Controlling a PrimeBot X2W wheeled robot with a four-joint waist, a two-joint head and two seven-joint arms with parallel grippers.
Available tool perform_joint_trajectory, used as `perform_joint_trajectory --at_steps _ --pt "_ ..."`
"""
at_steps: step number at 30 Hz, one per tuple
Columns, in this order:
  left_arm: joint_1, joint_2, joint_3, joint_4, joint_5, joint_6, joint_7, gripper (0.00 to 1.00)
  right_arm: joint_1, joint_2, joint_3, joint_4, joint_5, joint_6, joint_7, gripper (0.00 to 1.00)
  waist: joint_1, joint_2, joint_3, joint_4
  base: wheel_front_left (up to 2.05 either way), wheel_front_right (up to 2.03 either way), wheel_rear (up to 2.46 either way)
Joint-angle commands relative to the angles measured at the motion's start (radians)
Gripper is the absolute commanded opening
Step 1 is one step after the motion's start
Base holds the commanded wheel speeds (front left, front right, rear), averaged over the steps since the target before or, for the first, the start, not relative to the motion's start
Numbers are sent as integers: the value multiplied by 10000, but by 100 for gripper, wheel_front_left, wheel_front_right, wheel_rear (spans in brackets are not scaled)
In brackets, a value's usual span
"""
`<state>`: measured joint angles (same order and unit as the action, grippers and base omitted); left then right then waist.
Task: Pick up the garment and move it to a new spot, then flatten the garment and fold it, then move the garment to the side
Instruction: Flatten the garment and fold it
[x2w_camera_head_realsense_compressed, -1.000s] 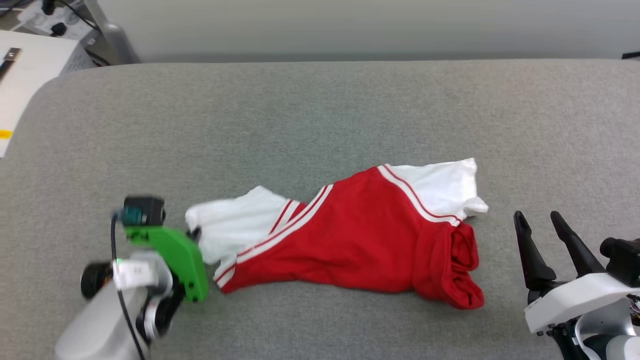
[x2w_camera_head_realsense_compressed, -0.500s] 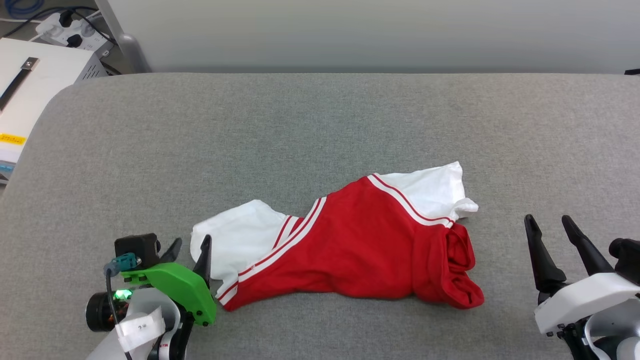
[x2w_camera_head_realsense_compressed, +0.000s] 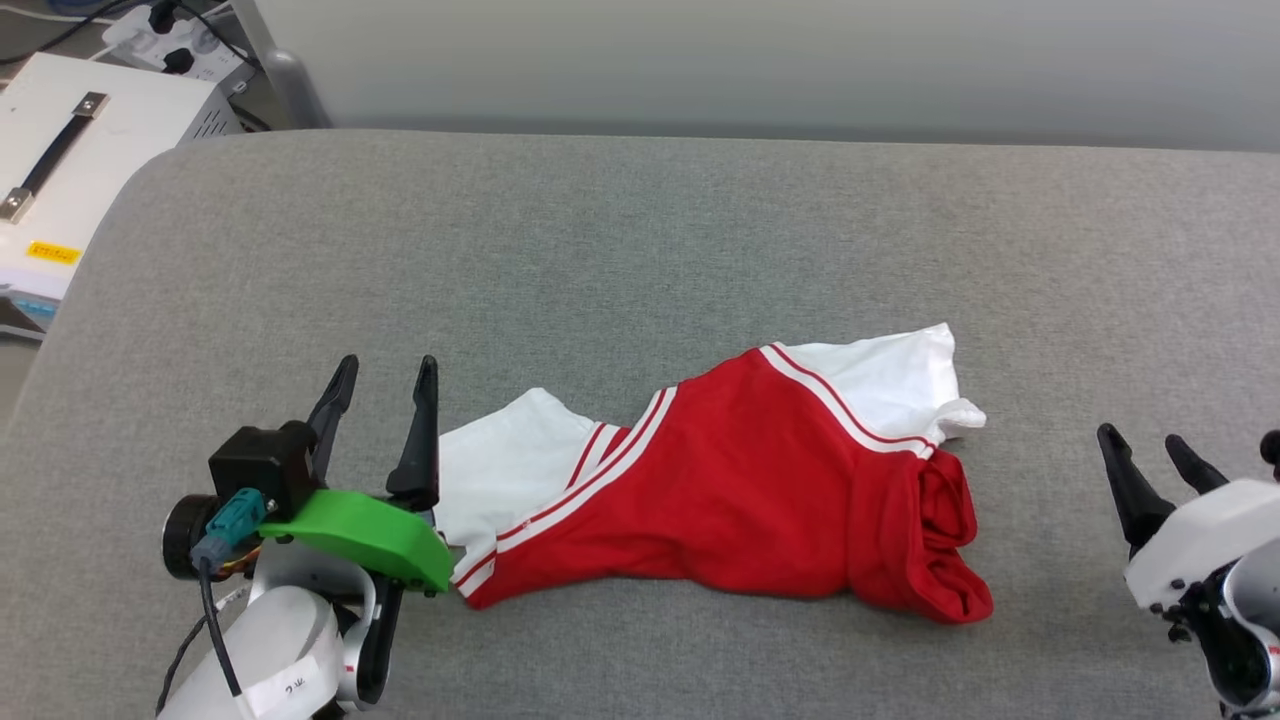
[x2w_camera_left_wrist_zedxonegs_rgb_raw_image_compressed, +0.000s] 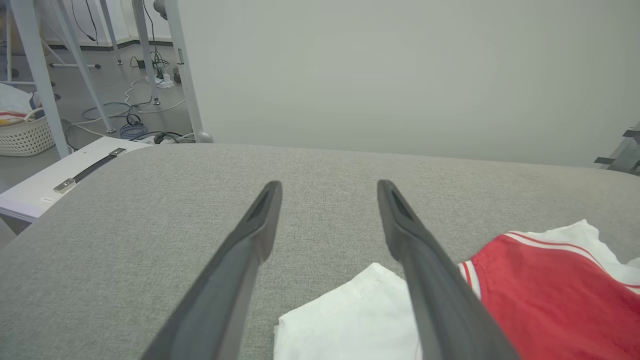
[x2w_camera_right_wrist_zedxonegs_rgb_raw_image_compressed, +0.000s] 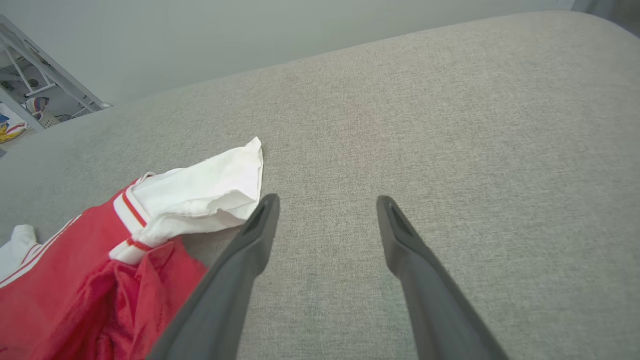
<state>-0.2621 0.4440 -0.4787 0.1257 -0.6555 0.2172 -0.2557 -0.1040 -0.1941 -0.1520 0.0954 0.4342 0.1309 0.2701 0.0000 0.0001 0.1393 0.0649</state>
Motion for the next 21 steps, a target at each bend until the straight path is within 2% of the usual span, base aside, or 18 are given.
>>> perform_joint_trajectory --at_steps 1,6,13,21 --pt "184 -118 97 -176 215 69 -56 100 -421 -163 97 200 112 -2 237 100 0 -1 203 233 0 0 0" --pt "145 -530 324 -735 760 -38 -58 100 -1791 -881 634 1346 593 -2 1593 100 0 -1 578 683 0 0 0" --pt "-84 -1142 538 -1167 1345 -318 -59 100 -3533 -1667 1903 2571 1058 -2 3562 100 0 -1 1114 1344 0 0 0" --pt "-160 -1857 844 -1132 1779 -776 -60 100 -4794 -2173 3318 3827 1414 -2 3937 100 0 -1 1638 1938 0 0 0"
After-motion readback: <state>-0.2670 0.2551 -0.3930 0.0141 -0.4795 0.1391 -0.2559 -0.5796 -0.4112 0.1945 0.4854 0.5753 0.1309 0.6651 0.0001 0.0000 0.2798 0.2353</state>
